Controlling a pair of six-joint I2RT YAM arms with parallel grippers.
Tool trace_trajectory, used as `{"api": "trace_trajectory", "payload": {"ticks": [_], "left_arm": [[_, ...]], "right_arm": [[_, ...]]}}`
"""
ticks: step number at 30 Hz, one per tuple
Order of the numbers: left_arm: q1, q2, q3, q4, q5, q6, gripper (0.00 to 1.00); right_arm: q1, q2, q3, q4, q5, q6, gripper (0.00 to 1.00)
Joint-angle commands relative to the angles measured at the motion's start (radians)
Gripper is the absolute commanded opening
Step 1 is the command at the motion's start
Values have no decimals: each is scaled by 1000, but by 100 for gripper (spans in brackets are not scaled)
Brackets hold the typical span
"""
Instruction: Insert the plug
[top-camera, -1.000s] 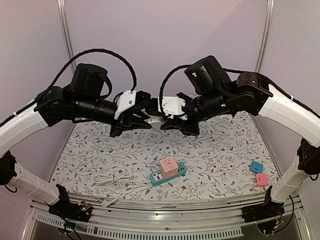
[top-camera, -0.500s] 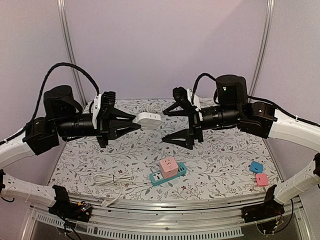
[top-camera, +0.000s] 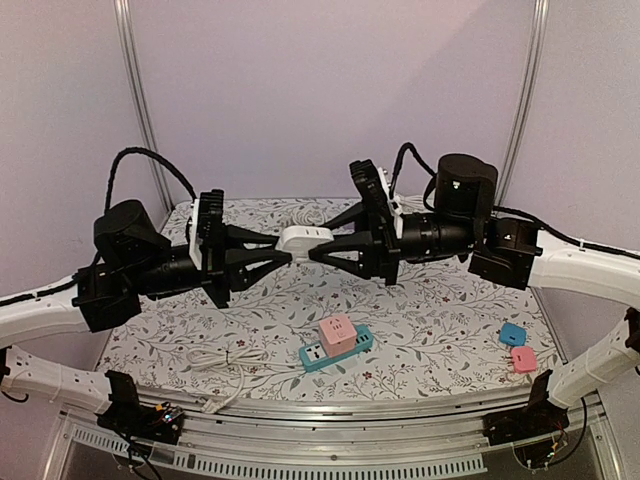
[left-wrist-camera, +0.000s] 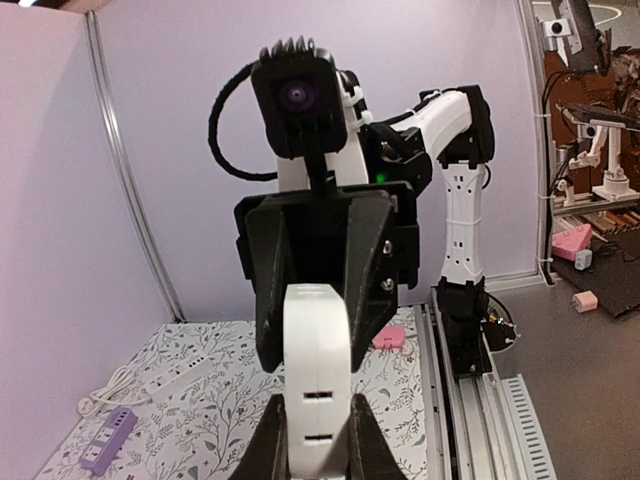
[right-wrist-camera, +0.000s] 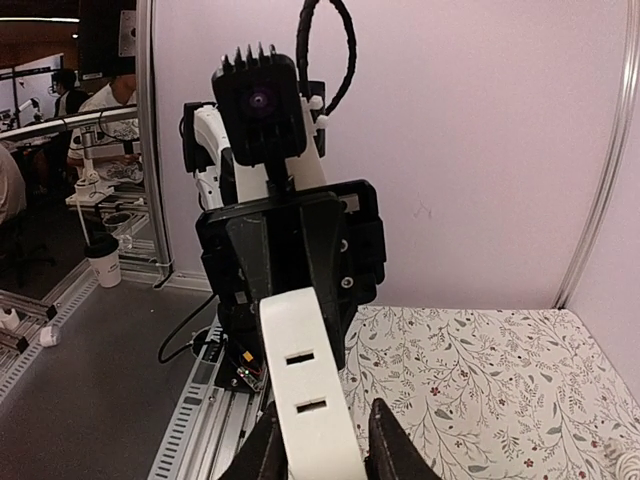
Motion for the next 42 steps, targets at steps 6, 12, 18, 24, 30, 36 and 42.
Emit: {"api": "trace_trajectory", "payload": {"ticks": [6, 12, 18, 24, 30, 36, 42], "left_arm": [[-16, -26, -21, 71, -16, -19, 0], [-16, -37, -56, 57, -73, -42, 0], [-16, -44, -87, 36, -59, -50, 0], [-11, -61, -53, -93, -92, 83, 77], [-9, -54, -48, -163, -133, 154, 58], [-9, -44, -36, -171, -111, 157, 50], [-11, -37, -47, -180, -71, 130, 33]], "right_arm": [[2, 32, 41, -124, -24, -59, 27], [2, 6, 41, -127, -9, -64, 0], [2, 3, 62, -192, -4, -90, 0], [39, 34, 157, -468, 240, -213, 0], [82, 95, 217, -600, 323, -324, 0], [114, 112, 238, -635, 347, -383, 0], [126, 113, 249, -636, 341, -396, 0]]}}
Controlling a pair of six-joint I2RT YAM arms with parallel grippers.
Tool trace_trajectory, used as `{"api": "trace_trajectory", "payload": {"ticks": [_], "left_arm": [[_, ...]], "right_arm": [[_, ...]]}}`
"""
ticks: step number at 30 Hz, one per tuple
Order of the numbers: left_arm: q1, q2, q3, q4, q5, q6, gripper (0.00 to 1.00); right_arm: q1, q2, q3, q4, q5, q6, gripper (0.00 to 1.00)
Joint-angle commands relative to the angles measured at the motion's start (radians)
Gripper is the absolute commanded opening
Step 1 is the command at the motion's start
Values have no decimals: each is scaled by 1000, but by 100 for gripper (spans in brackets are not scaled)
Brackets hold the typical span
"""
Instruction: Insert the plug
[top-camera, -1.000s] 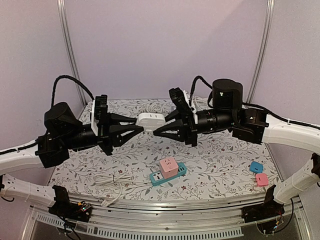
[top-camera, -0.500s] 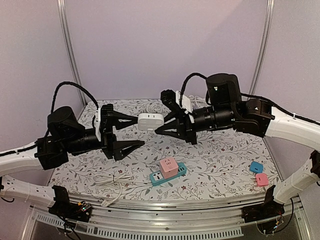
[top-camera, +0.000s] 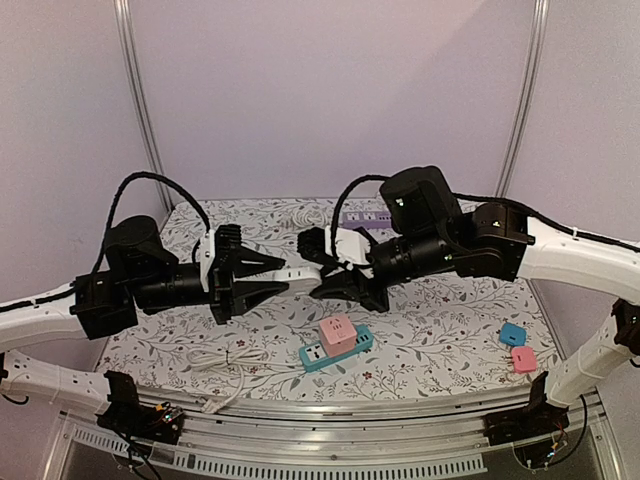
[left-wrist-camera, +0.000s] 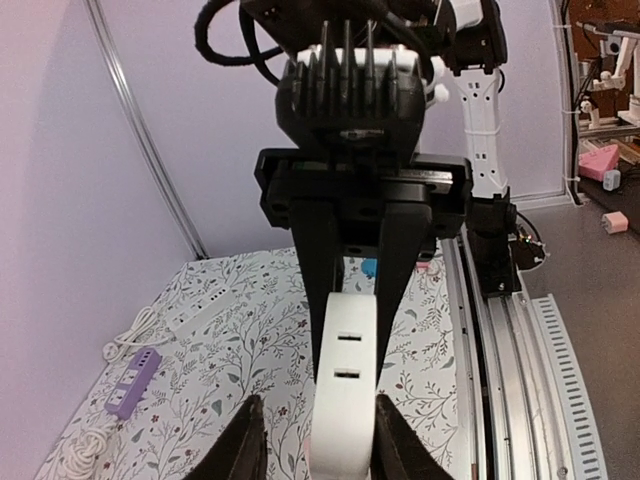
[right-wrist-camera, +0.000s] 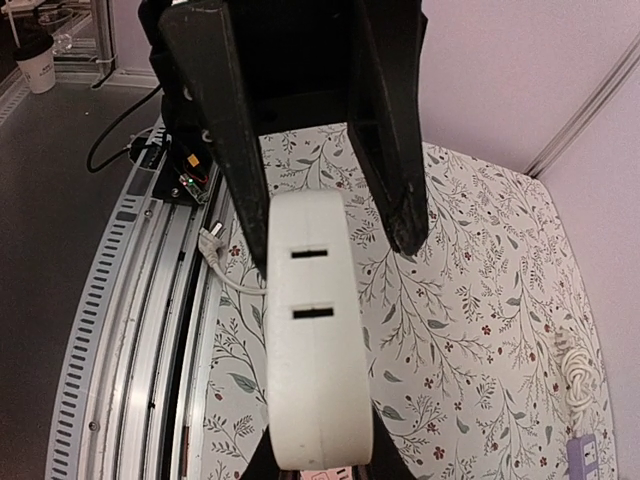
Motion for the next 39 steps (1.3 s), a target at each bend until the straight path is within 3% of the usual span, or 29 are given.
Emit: {"api": "trace_trajectory", "payload": {"ticks": [1, 8, 10, 12, 14, 17, 18, 20, 21, 25, 31, 39], "left_arm": [[-2, 9, 10, -24, 30, -11, 32], [-4, 21, 7, -36, 56, -27, 33], [-3, 18, 6, -24, 53, -28, 21], [-3, 12, 7, -15, 37, -25, 0], [-3, 2, 7, -9, 28, -26, 0], [-2, -16, -1, -13, 10, -34, 0], [2, -23, -11, -13, -10, -53, 0], [26, -42, -36, -4, -36, -100, 0], [43, -51, -50, 2, -36, -122, 0], [105, -96, -105, 19, -33, -161, 0], [145, -149, -156, 22, -25, -152, 0], [175, -211, -207, 25, -2, -142, 0]], "right_arm": [[15, 3, 42, -21, 8, -28, 0], [20, 8, 62, -13, -10, -37, 0], [22, 14, 66, -14, -13, -40, 0], [21, 16, 65, -16, -7, -44, 0], [20, 19, 61, -19, 12, -47, 4], [14, 8, 28, -23, 42, -64, 60], [-5, -1, 3, -24, 31, -87, 71], [-109, -21, -46, -21, -43, -108, 81], [-162, -23, -63, -17, -76, -97, 97], [-239, 26, -138, -20, 5, -133, 99], [-276, 245, -172, -87, -70, -232, 99], [-290, 382, -213, -77, -88, -234, 99]]}}
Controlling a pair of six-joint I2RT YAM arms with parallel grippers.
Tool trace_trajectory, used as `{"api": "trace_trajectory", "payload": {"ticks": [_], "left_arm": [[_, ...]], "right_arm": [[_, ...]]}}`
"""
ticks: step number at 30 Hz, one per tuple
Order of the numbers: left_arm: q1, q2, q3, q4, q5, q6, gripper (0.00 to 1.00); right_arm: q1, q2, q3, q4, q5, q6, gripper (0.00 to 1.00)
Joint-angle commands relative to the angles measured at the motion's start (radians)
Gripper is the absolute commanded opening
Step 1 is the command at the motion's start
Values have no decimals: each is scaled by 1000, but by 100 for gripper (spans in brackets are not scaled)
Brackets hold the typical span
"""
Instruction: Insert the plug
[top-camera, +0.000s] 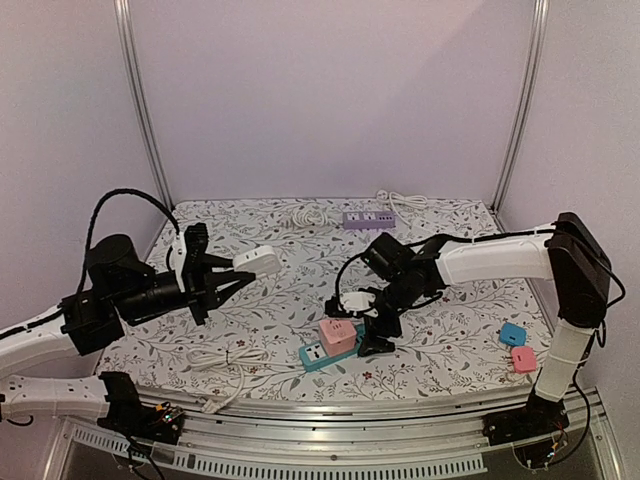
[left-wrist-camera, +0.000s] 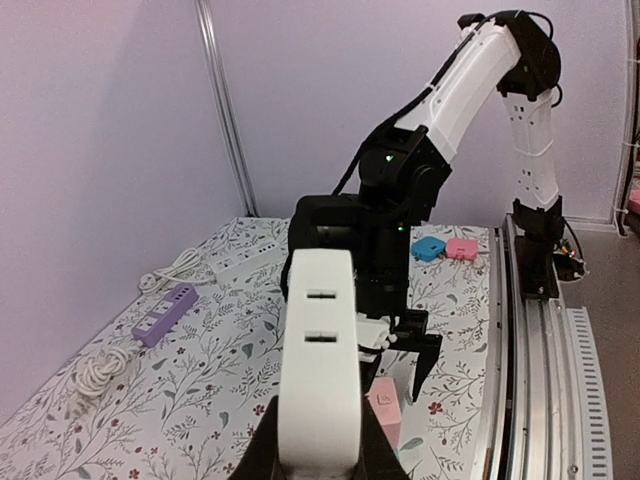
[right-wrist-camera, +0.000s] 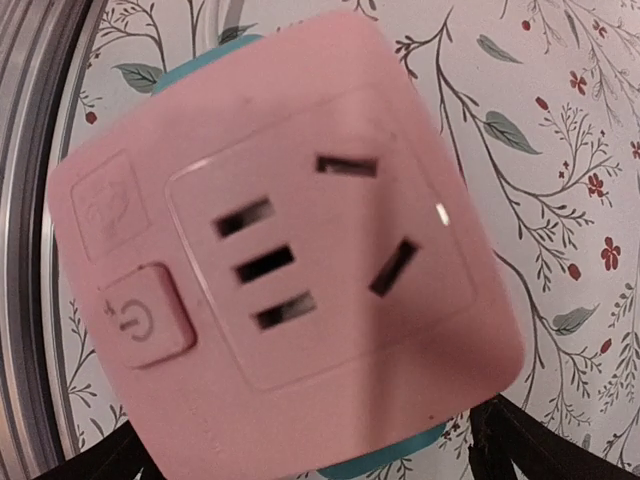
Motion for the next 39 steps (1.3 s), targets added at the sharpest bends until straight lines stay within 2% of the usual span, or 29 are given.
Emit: {"api": "trace_trajectory", "payload": {"ticks": [1, 9, 15, 19, 26, 31, 35, 39], "left_arm": [[18, -29, -36, 19, 21, -3, 0], [24, -46, -47, 20, 33, 16, 0], [25, -46, -63, 41, 45, 9, 0], [25, -43, -82, 68, 40, -24, 0], [9, -14, -103, 79, 49, -61, 0], [-31, 33, -127, 126, 46, -75, 0], [-87, 116, -124, 193, 52, -105, 0], [-104, 260, -60, 251, 85, -152, 0]], "right_arm": [[-10, 38, -26, 18, -30, 2, 99], [-10, 64, -76, 118, -68, 138, 88], [49, -21, -181, 219, -46, 294, 87], [112, -29, -191, 261, -8, 384, 87], [135, -65, -224, 331, -34, 537, 87], [145, -161, -277, 340, -11, 602, 89], [132, -305, -309, 311, -3, 572, 93], [57, -432, -293, 272, -139, 511, 93]]}}
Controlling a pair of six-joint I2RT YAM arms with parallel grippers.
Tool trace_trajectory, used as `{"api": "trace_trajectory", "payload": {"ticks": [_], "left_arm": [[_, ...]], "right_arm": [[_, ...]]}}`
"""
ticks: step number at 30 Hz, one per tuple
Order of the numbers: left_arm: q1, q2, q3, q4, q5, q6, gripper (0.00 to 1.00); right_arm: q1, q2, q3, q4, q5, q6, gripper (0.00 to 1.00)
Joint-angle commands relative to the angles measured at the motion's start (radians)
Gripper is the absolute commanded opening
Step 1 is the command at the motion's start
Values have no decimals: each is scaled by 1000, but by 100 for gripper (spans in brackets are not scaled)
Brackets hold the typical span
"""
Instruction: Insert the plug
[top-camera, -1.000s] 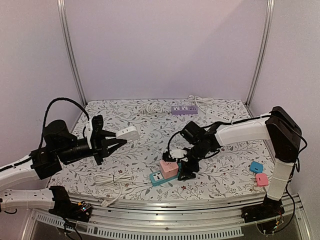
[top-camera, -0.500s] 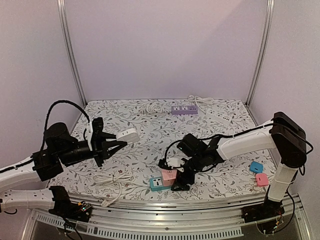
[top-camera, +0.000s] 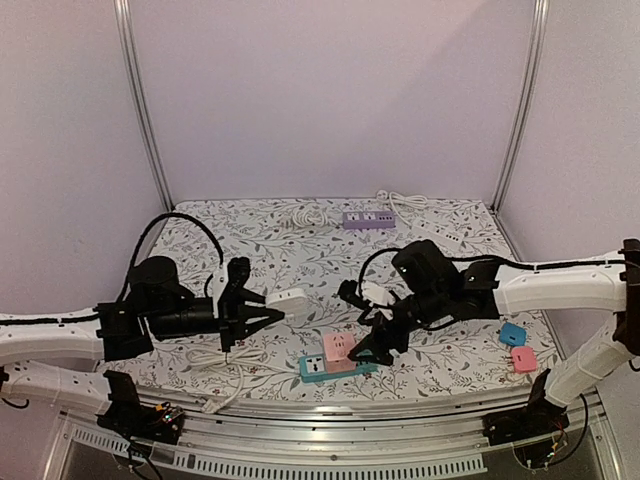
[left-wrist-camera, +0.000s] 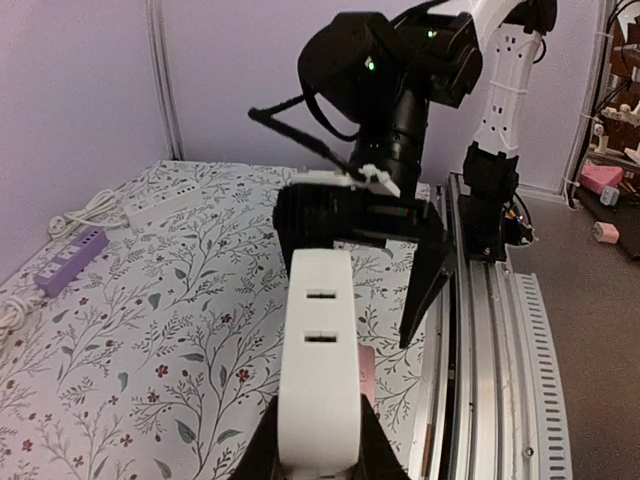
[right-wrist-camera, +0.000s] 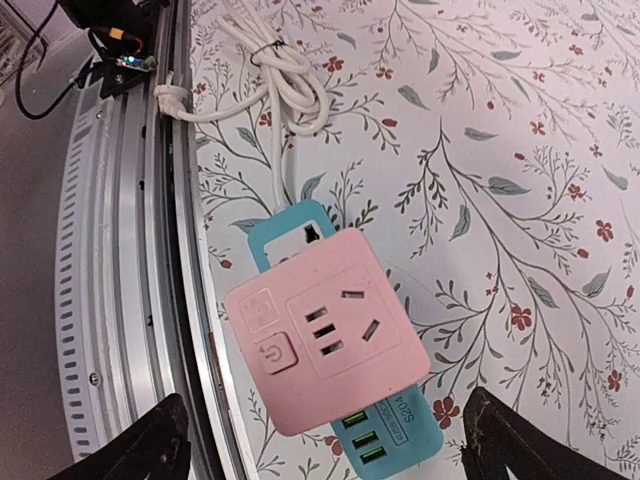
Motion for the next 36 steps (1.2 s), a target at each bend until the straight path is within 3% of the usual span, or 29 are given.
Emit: {"api": "trace_trajectory", "payload": {"ticks": [1, 10, 13, 17, 20, 27, 30, 33, 34, 36], "left_arm": [[-22, 147, 89, 98, 42, -72, 0], [-38, 383, 246, 111, 103, -129, 0], [-65, 420, 253, 158, 95, -127, 0], [-79, 453, 258, 198, 70, -130, 0], [-94, 464, 256, 225, 87, -115, 0], [-119, 444, 228, 251, 62, -94, 0], [-128, 430, 215, 259, 65, -83, 0], [-132, 409, 197, 269, 57, -74, 0], [-135, 401, 189, 269, 49, -70, 1], [-143, 377, 181, 259, 17, -67, 25]], "right_arm": [[-79, -143, 20, -28, -151, -53, 92], [-104, -232, 201, -150, -299, -194, 75], [-104, -206, 226, -167, -297, -206, 70], [-103, -149, 265, -214, -316, -229, 55], [-103, -119, 282, -224, -311, -225, 52], [-100, -99, 296, -232, -334, -219, 23], [-85, -104, 295, -231, -336, -219, 0], [-55, -104, 299, -232, -302, -220, 0], [-50, -99, 299, -232, -301, -219, 0], [-44, -91, 294, -223, -301, -212, 0]]}}
